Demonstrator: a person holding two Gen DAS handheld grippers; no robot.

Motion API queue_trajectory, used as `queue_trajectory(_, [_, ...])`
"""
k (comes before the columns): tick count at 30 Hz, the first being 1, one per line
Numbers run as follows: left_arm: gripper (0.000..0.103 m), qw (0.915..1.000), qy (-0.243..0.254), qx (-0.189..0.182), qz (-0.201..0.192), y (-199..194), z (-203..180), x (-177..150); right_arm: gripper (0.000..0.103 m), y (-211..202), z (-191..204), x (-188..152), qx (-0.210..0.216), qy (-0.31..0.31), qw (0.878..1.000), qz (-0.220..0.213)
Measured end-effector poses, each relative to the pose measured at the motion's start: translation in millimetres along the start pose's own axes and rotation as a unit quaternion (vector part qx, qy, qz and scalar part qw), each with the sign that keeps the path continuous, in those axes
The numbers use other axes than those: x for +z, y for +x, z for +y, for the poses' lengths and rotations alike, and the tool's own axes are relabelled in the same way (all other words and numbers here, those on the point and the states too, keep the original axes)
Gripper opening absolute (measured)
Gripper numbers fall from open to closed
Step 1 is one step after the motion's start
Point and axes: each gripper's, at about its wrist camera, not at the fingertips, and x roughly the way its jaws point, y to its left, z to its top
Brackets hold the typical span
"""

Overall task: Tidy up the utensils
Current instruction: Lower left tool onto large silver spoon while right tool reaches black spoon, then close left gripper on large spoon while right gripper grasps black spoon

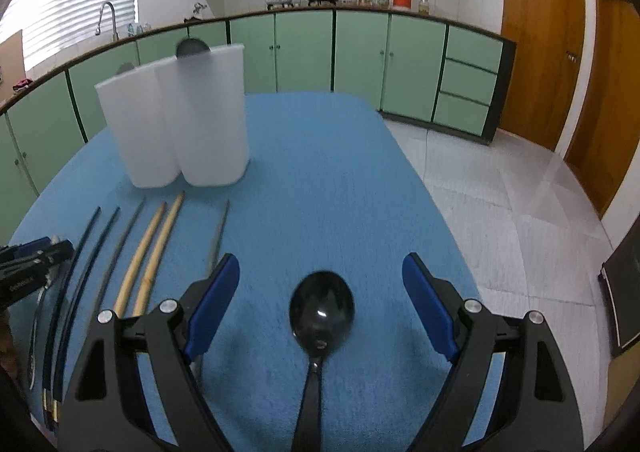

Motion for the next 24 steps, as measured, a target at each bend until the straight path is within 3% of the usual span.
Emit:
queue_trajectory(10, [0.035,0.9999,0.002,-0.009,-0.004,-3.7,1.8,0.3,0.075,9.0,-12.7,-0.5,-0.001,0.011,0.999,0.04])
queue_trajectory(18, [0.035,0.9999,0.005,-0.012,-0.009,-7.5,1.1,-3.4,0.055,16.5,-8.0,2.7,0.01,0.0,0.997,0.073])
queue_trajectory(22, [0.035,0.9998,0.006,-0.013,-0.012,-10.1,1.4,-4.5,0.034,14.8,-2.6,4.2,0.021,-0.01,0.997,0.077])
queue_trajectory(24, [0.035,0.9997,0.007,-0.014,-0.017,-12.6,1.9,-5.1,0.034,11.7,-2.1,4.6,0.023,-0.012,0.997,0.074])
